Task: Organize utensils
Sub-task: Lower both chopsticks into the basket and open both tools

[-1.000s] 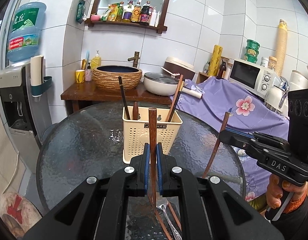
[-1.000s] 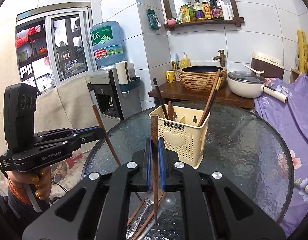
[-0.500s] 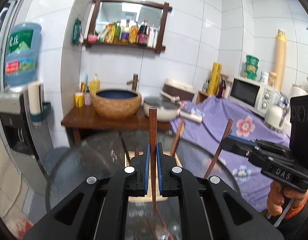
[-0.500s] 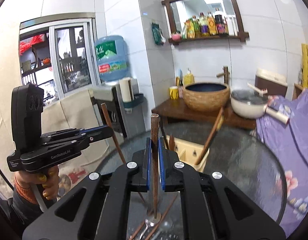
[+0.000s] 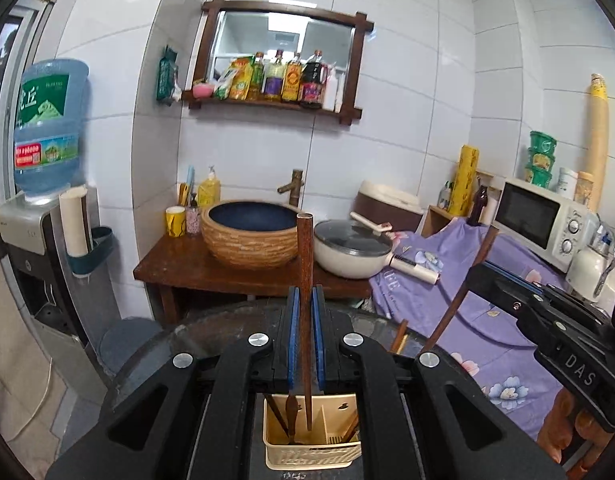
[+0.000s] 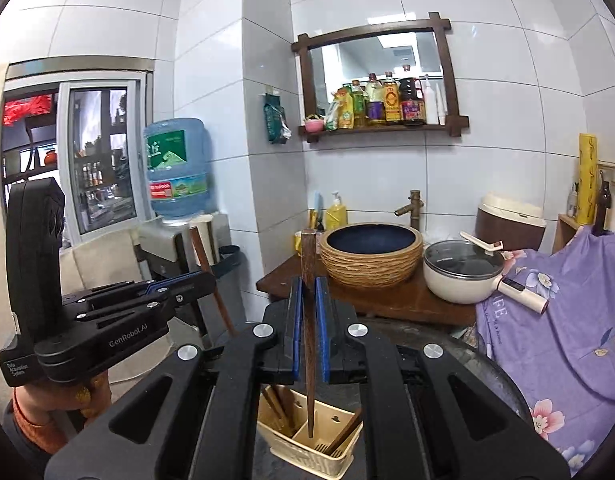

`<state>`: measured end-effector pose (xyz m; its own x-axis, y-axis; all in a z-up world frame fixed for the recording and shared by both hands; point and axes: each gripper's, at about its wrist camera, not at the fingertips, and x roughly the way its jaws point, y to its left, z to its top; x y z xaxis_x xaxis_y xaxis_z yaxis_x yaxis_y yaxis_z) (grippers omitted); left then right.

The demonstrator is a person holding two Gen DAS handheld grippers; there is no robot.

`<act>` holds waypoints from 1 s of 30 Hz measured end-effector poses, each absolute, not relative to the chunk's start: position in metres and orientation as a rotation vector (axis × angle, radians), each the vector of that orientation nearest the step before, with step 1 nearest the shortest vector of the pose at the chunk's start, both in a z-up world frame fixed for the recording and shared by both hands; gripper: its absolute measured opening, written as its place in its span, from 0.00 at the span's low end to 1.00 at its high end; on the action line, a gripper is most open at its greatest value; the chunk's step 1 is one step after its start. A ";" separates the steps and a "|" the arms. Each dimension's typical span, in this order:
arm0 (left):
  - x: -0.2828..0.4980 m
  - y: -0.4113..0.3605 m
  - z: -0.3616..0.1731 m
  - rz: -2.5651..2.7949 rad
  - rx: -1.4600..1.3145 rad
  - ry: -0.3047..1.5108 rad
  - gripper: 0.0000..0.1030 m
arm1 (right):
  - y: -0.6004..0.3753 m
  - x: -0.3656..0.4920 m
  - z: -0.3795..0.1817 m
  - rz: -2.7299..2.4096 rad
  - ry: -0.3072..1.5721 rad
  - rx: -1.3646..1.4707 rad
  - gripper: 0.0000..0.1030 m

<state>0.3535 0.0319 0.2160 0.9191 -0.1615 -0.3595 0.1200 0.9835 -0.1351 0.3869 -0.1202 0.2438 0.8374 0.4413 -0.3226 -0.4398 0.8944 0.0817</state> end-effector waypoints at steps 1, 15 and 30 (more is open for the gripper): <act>0.359 0.032 0.205 -0.141 -0.117 0.399 0.06 | -0.121 0.392 0.236 0.459 0.356 0.009 0.08; 0.378 0.030 0.118 -0.124 -0.099 0.553 0.06 | -0.119 0.416 0.142 0.429 0.515 0.022 0.08; 0.375 0.029 0.106 -0.128 -0.114 0.567 0.30 | -0.127 0.415 0.134 0.397 0.512 0.028 0.08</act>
